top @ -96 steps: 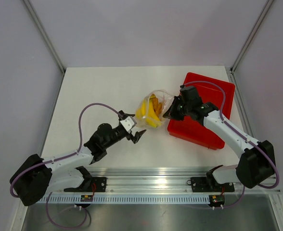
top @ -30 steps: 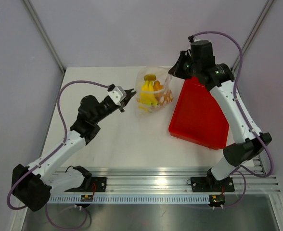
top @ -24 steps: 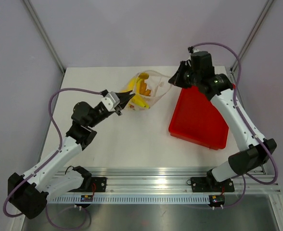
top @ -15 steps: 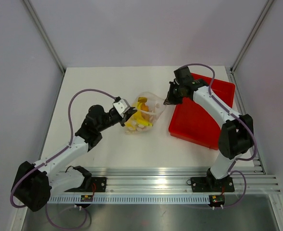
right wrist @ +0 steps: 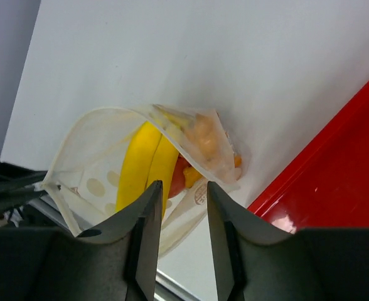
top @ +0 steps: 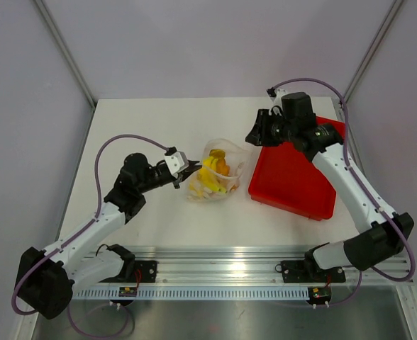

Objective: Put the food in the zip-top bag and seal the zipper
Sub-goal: Adjust the zipper food storage bag at the center of the board, then zip the zipper food storage bag at the center of the board.

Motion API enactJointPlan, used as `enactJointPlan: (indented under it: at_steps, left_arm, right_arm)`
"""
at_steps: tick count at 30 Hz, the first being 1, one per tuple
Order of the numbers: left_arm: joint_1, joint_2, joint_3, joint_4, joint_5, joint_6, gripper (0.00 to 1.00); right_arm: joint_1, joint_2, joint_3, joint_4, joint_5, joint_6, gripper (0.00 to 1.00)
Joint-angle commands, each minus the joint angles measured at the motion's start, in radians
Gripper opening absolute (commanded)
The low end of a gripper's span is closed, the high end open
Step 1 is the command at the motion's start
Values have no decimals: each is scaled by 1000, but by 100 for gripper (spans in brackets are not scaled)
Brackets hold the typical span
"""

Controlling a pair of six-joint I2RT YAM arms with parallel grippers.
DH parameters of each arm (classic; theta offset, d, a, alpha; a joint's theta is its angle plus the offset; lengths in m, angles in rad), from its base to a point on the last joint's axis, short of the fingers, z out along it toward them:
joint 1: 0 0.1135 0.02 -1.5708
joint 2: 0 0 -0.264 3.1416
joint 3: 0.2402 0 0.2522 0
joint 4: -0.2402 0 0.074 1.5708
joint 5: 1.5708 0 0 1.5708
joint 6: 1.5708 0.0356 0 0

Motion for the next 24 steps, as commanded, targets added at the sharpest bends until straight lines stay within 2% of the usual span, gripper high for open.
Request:
enactJointPlan:
  at_steps: [1, 4, 7, 9, 11, 13, 15, 24]
  left_arm:
    - [23, -32, 22, 26, 144, 39, 0]
    - [50, -20, 39, 9, 225, 50, 0]
    - [64, 17, 82, -28, 277, 73, 0]
    - [84, 60, 119, -60, 343, 99, 0]
    - [115, 92, 191, -123, 444, 120, 0]
    - [145, 141, 232, -166, 509, 126, 0]
    - [155, 164, 280, -191, 527, 142, 0]
    - [190, 178, 292, -223, 558, 188, 0]
  right_arm:
    - [13, -78, -14, 90, -85, -261, 42]
    - [16, -131, -60, 178, -220, -459, 43]
    - [25, -200, -164, 345, -357, -623, 48]
    - [31, -220, -192, 422, -424, -665, 51]
    - [89, -191, -160, 363, -420, -760, 52]
    - [182, -169, -114, 325, -354, -864, 52]
    - [229, -137, -92, 309, -316, -912, 52]
    - [281, 18, 76, 173, -406, -1064, 54]
